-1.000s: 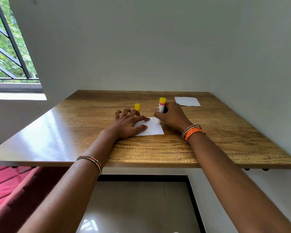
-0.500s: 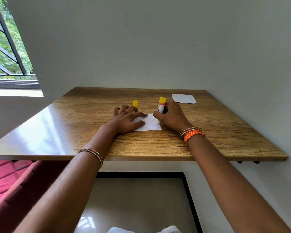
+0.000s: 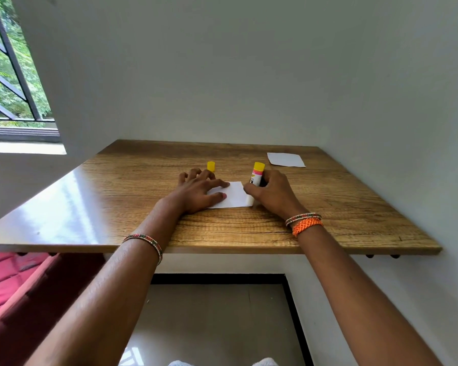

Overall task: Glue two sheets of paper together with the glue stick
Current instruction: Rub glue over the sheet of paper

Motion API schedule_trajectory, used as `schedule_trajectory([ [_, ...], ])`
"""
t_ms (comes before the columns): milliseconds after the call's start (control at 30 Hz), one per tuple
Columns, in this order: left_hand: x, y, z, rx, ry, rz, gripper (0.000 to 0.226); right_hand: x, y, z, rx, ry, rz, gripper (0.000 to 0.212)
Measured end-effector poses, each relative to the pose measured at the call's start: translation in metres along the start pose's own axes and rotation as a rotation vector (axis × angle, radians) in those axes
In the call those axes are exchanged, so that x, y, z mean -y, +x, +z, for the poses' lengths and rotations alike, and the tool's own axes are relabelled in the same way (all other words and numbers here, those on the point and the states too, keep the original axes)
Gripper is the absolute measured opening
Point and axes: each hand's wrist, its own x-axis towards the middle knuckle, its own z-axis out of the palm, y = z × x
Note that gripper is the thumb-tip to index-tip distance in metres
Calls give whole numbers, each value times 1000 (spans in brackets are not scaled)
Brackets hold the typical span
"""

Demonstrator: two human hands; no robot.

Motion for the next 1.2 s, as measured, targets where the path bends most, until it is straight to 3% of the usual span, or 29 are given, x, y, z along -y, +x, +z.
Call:
schedule_trajectory([
  [100, 0, -4, -1, -76, -61, 22, 62, 1, 2, -4, -105, 159, 17, 7],
  [200, 0, -10, -3, -283, -130, 62, 56, -2, 6, -8, -238, 293, 61, 10],
  [400, 2, -14, -1, -425, -223, 100, 41, -8, 11, -5, -256, 235, 61, 10],
  [633, 4, -9, 0, -421, -210, 63, 40, -16, 14, 2, -216, 130, 31, 17],
  [833, -2, -18, -5, -92, -580, -17, 38, -15, 13, 2, -220, 128, 29, 12],
  [1033, -12, -20, -3, -163, -116, 24, 38, -14, 17, 3, -220, 90, 20, 11],
  [1200, -15, -18, 2, -219, 18, 43, 48, -18, 25, 9, -187, -23, 4, 22],
])
